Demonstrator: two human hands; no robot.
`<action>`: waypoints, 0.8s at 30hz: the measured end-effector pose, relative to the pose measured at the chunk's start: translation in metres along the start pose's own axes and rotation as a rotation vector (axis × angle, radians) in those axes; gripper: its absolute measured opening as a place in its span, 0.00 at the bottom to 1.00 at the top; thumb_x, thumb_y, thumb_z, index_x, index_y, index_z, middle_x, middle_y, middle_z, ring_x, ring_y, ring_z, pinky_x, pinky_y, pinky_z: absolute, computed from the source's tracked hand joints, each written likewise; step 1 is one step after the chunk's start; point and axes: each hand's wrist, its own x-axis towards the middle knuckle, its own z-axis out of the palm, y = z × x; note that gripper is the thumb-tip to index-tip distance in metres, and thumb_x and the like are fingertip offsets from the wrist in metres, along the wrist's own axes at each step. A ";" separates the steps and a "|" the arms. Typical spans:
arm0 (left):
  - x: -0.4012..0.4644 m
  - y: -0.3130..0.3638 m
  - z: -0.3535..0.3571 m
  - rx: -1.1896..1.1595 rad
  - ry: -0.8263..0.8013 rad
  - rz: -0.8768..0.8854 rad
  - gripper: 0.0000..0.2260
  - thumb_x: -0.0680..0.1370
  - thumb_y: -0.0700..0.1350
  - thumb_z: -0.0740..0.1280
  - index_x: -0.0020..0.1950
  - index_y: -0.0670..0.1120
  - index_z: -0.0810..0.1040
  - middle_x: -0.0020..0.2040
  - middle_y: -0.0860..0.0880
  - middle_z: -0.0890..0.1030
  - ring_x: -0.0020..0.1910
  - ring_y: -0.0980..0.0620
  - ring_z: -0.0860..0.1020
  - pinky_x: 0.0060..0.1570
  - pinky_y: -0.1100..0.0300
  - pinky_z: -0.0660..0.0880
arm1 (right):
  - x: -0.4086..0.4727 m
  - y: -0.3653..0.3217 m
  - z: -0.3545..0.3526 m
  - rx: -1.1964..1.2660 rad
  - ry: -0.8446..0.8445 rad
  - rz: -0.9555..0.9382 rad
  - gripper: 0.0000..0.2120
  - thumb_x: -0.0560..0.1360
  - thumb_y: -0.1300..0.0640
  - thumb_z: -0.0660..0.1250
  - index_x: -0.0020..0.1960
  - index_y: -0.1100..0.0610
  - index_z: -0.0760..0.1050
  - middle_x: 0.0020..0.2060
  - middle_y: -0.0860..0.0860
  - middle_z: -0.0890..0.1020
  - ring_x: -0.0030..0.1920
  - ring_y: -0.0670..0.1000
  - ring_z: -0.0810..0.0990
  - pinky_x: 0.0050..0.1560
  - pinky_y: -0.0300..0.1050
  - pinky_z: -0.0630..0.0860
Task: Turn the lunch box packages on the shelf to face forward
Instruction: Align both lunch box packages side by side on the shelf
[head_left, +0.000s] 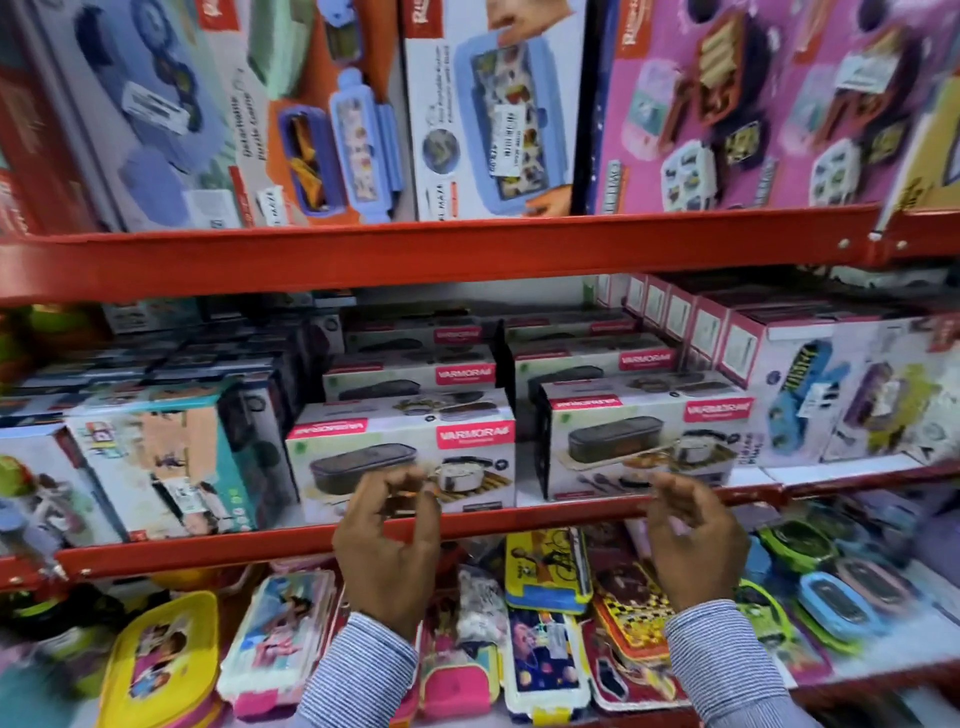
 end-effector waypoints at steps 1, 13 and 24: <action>-0.008 0.010 0.014 -0.028 -0.039 -0.005 0.05 0.74 0.43 0.69 0.46 0.53 0.80 0.44 0.54 0.84 0.45 0.62 0.82 0.48 0.62 0.79 | 0.010 0.007 -0.008 -0.011 0.037 -0.003 0.09 0.70 0.66 0.69 0.50 0.60 0.81 0.42 0.55 0.85 0.38 0.37 0.81 0.44 0.28 0.74; -0.072 0.042 0.157 0.320 -0.401 -0.377 0.38 0.74 0.52 0.73 0.78 0.43 0.60 0.75 0.43 0.71 0.69 0.40 0.75 0.68 0.49 0.73 | 0.104 0.078 -0.070 -0.064 -0.264 0.091 0.25 0.71 0.58 0.70 0.68 0.55 0.70 0.62 0.59 0.80 0.62 0.57 0.78 0.62 0.55 0.75; -0.059 0.055 0.173 0.452 -0.335 -0.398 0.33 0.75 0.50 0.70 0.76 0.40 0.64 0.66 0.38 0.80 0.64 0.38 0.78 0.62 0.51 0.74 | 0.121 0.072 -0.071 -0.195 -0.457 0.046 0.29 0.72 0.55 0.70 0.71 0.57 0.68 0.63 0.58 0.80 0.61 0.58 0.79 0.60 0.48 0.74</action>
